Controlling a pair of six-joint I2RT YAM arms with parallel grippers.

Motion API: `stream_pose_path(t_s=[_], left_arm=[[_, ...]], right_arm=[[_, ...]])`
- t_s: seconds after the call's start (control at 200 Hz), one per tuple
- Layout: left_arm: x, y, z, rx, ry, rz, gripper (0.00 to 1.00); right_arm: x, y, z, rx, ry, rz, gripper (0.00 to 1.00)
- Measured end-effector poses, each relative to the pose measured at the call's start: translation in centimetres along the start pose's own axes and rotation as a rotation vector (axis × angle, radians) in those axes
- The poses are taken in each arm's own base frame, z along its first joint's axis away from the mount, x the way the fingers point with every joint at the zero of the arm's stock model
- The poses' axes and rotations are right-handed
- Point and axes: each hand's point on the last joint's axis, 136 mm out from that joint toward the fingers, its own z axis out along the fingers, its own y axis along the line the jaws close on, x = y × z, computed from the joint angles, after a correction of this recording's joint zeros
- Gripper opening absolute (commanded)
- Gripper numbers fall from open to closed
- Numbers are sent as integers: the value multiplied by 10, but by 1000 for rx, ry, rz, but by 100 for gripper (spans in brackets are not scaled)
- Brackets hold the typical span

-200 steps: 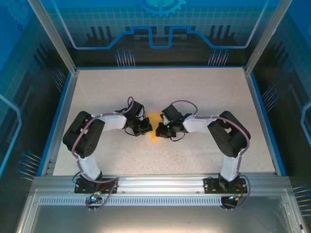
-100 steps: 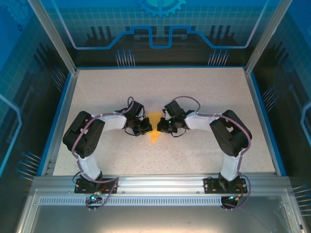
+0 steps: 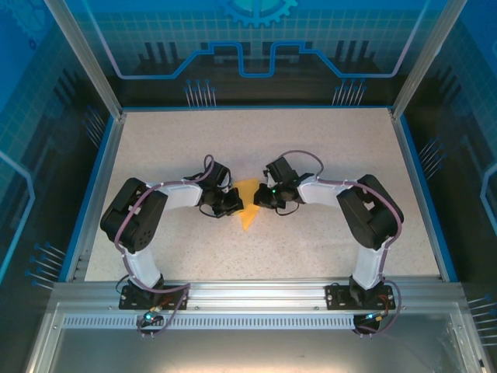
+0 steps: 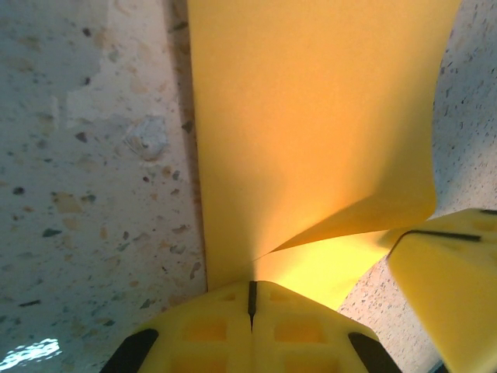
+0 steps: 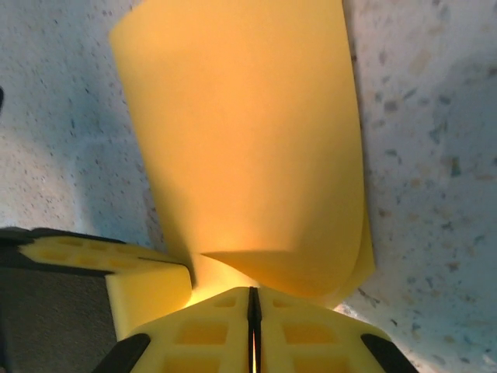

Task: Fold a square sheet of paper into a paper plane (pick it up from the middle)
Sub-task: Third fold the triangle at the center of the table.

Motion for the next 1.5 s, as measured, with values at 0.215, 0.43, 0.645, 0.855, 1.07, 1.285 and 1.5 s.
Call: stream_pose_path(t_s=[0.215,0.43,0.645,0.855,1.07,1.285,1.5], left_arm=[[0,-1,0,-1,0,4,2],[-1,-1,-1,-8,-2,21,2],[-1,-1,0,-9,-3,23,2],[0,-1,1,-13,-5,28,2],[0,-2,0,-21,-16,38,3],[0,-5,2,-17,-26,51,6],[4,-5,-2,-11,-43,63,20]], right_arm=[[-7,-16,7,18,-1,28,11],[-17,-24,7,27,2,41,11],[-29,-14,-8,11,-20,-4,11],[-27,-2,-14,-35,-9,-42,12],[-10,-4,4,-42,66,-62,12],[1,-10,14,-29,99,-67,12],[1,-12,14,-12,86,-50,12]])
